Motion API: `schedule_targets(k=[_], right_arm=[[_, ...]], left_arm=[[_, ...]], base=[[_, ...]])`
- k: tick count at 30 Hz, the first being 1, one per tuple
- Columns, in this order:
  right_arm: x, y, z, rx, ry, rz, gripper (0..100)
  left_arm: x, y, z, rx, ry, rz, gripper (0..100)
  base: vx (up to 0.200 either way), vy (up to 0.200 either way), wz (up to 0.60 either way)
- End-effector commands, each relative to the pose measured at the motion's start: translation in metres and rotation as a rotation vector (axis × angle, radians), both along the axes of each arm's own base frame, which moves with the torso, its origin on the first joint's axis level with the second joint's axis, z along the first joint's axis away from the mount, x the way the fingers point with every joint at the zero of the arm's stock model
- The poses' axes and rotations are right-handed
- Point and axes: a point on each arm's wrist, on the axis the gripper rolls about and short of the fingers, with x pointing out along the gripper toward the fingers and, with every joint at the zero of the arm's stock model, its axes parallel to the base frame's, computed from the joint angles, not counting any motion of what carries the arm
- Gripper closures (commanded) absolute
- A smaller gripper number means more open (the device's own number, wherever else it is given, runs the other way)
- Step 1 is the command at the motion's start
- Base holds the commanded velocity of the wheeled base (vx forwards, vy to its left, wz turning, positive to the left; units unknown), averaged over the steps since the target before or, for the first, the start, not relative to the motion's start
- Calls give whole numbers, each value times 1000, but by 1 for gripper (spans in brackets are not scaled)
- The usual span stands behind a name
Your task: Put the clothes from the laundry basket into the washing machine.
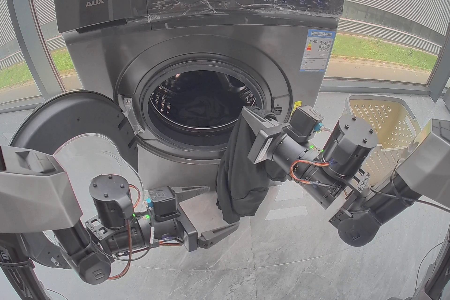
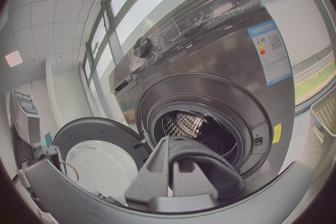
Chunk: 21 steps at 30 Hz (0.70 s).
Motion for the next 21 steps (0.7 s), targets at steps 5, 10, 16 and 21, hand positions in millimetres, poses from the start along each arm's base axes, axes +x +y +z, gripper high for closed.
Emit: schedule_targets(k=[5,10,16,21], right_arm=[[-7,3,15,31,-33,16,100],[-11,9,19,43,-43,36,100],[-17,11,25,56,-53,51,100],[-18,10,26,58,-55,51,100]], left_arm=[[29,-28,-43,35,54,-21,0],[50,-41,-53,16,32,28,0],[72,-54,-63,-23,27,95,0],[90,-63,-78,-33,10,114,0]], base=[[0,0,0],[0,0,0],[0,0,0],[0,0,0]])
